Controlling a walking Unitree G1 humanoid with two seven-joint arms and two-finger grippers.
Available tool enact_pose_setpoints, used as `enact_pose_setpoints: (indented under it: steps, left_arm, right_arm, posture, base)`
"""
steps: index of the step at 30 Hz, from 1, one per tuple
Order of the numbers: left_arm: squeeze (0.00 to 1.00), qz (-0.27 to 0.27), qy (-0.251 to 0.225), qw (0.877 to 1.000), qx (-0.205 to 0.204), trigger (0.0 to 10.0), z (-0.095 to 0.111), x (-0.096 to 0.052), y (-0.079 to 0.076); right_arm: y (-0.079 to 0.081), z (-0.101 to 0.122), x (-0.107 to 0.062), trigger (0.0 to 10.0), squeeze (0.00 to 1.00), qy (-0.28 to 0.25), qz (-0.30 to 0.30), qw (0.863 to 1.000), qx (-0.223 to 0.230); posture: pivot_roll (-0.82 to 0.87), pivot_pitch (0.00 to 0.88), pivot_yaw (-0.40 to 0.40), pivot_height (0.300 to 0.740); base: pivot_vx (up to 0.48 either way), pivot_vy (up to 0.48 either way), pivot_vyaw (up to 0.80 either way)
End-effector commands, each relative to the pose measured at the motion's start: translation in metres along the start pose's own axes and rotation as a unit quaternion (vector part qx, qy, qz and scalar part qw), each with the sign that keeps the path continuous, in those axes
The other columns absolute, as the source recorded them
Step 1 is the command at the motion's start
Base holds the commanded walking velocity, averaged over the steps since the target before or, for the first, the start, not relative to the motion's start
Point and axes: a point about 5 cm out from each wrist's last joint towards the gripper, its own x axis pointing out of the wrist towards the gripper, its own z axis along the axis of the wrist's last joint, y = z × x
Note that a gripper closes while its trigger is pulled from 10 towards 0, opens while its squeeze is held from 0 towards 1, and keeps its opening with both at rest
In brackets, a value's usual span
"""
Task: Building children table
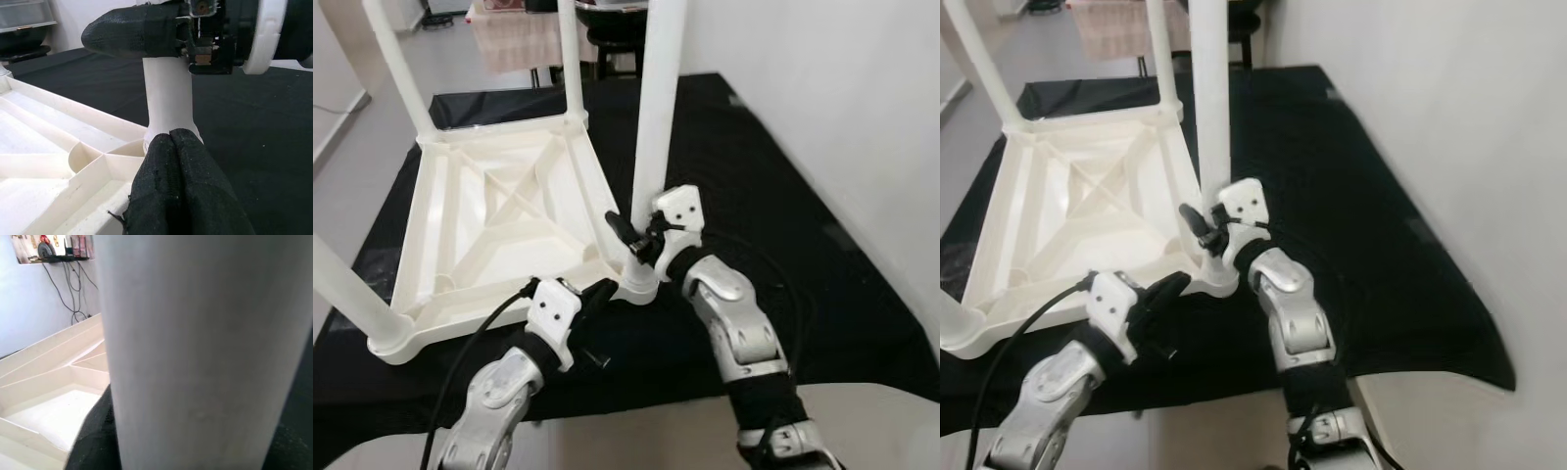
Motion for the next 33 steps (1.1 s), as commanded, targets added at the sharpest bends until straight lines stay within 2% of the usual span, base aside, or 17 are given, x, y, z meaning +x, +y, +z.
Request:
enact_pose_setpoints:
  steps: [1, 4, 5, 6, 7, 8, 9, 10, 12, 15, 19, 22, 23, 24, 25, 30, 33]
  left_arm:
    - [0.00, 0.001, 0.007, 1.000, 0.000, 10.0, -0.002, -0.002, 0.000]
    - [0.00, -0.001, 0.007, 1.000, -0.003, 10.0, -0.002, -0.001, -0.001]
    - [0.00, -0.002, 0.007, 1.000, -0.004, 10.0, -0.003, -0.001, -0.001]
    - [0.00, -0.003, 0.007, 1.000, -0.005, 10.0, -0.003, 0.000, -0.002]
    - [0.00, -0.003, 0.007, 1.000, -0.005, 10.0, -0.003, 0.000, -0.002]
    - [0.00, -0.003, 0.007, 1.000, -0.005, 10.0, -0.003, 0.000, -0.002]
    - [0.00, -0.003, 0.007, 1.000, -0.005, 10.0, -0.003, 0.000, -0.002]
    - [0.00, -0.003, 0.007, 1.000, -0.005, 10.0, -0.003, 0.000, -0.002]
    - [0.00, -0.003, 0.008, 1.000, -0.005, 10.0, -0.004, 0.001, -0.002]
    - [0.00, -0.002, 0.008, 1.000, -0.005, 10.0, -0.004, 0.002, -0.002]
    - [0.00, -0.002, 0.009, 1.000, -0.005, 10.0, -0.005, 0.002, -0.002]
    - [0.00, -0.003, 0.010, 1.000, -0.007, 10.0, -0.005, 0.002, -0.003]
    - [0.00, -0.004, 0.010, 1.000, -0.007, 10.0, -0.006, 0.002, -0.003]
    - [0.00, -0.004, 0.010, 1.000, -0.008, 10.0, -0.006, 0.002, -0.004]
    - [0.00, -0.004, 0.010, 1.000, -0.008, 10.0, -0.006, 0.002, -0.004]
    - [0.00, -0.003, 0.009, 1.000, -0.007, 10.0, -0.006, 0.002, -0.006]
    - [0.00, -0.004, 0.009, 1.000, -0.009, 10.0, -0.006, 0.001, -0.006]
  right_arm:
    - [-0.009, -0.024, -0.006, 10.0, 1.00, 0.053, -0.016, 0.998, 0.028]
    - [-0.012, -0.017, -0.003, 10.0, 1.00, 0.044, 0.013, 0.998, 0.033]
    - [-0.020, -0.006, -0.001, 10.0, 1.00, 0.018, 0.075, 0.996, 0.032]
    - [-0.023, -0.002, -0.002, 10.0, 0.86, 0.011, 0.107, 0.994, 0.034]
    - [-0.023, -0.002, -0.002, 10.0, 0.86, 0.011, 0.107, 0.994, 0.034]
    - [-0.026, 0.001, -0.002, 10.0, 0.47, 0.004, 0.131, 0.991, 0.029]
    - [-0.031, 0.003, -0.001, 10.0, 0.00, 0.002, 0.144, 0.989, 0.018]
    - [-0.031, 0.003, -0.001, 10.0, 0.00, 0.002, 0.144, 0.989, 0.018]
    - [-0.042, 0.008, 0.003, 10.0, 0.00, 0.007, 0.164, 0.986, 0.007]
    - [-0.051, 0.010, 0.007, 10.0, 0.00, 0.025, 0.186, 0.982, -0.007]
    - [-0.054, 0.007, 0.010, 10.0, 0.00, 0.046, 0.212, 0.976, -0.016]
    - [-0.057, 0.006, 0.015, 10.0, 0.00, 0.058, 0.208, 0.976, -0.011]
    - [-0.059, 0.006, 0.019, 4.7, 0.00, 0.058, 0.188, 0.981, 0.001]
    - [-0.060, 0.007, 0.022, 4.7, 0.00, 0.058, 0.174, 0.983, 0.010]
    - [-0.062, 0.006, 0.023, 0.0, 0.00, 0.058, 0.160, 0.985, 0.014]
    - [-0.063, 0.001, 0.020, 0.0, 0.00, 0.050, 0.160, 0.986, 0.020]
    - [-0.065, -0.004, 0.015, 0.0, 0.00, 0.047, 0.151, 0.987, 0.005]
  posture:
    - [0.01, 0.124, 0.000, 0.740]
    - [0.01, 0.122, 0.003, 0.740]
    - [0.02, 0.118, 0.000, 0.740]
    - [0.02, 0.118, 0.000, 0.740]
    - [0.02, 0.118, 0.000, 0.740]
    - [0.02, 0.115, -0.002, 0.740]
    - [0.02, 0.114, -0.004, 0.740]
    - [0.02, 0.114, -0.004, 0.740]
    - [0.02, 0.110, -0.006, 0.740]
    - [0.02, 0.106, -0.004, 0.740]
    - [0.02, 0.103, -0.003, 0.740]
    - [0.03, 0.099, -0.005, 0.740]
    - [0.03, 0.099, -0.007, 0.740]
    - [0.03, 0.099, -0.008, 0.740]
    - [0.03, 0.098, -0.011, 0.740]
    - [0.03, 0.099, -0.010, 0.740]
    - [0.02, 0.098, -0.010, 0.740]
  base:
    - [0.000, 0.000, 0.00]
    - [0.000, 0.000, 0.00]
    - [0.000, 0.000, 0.00]
    - [0.000, 0.000, 0.00]
    - [0.000, 0.000, 0.00]
    - [0.000, 0.000, 0.00]
    - [0.000, 0.000, 0.00]
    - [0.000, 0.000, 0.00]
    - [0.000, 0.000, 0.00]
    - [0.000, 0.000, 0.00]
    - [0.000, 0.000, 0.00]
    - [0.000, 0.000, 0.00]
    - [0.000, 0.000, 0.00]
    - [0.000, 0.000, 0.00]
    - [0.000, 0.000, 0.00]
    - [0.000, 0.000, 0.00]
    - [0.000, 0.000, 0.00]
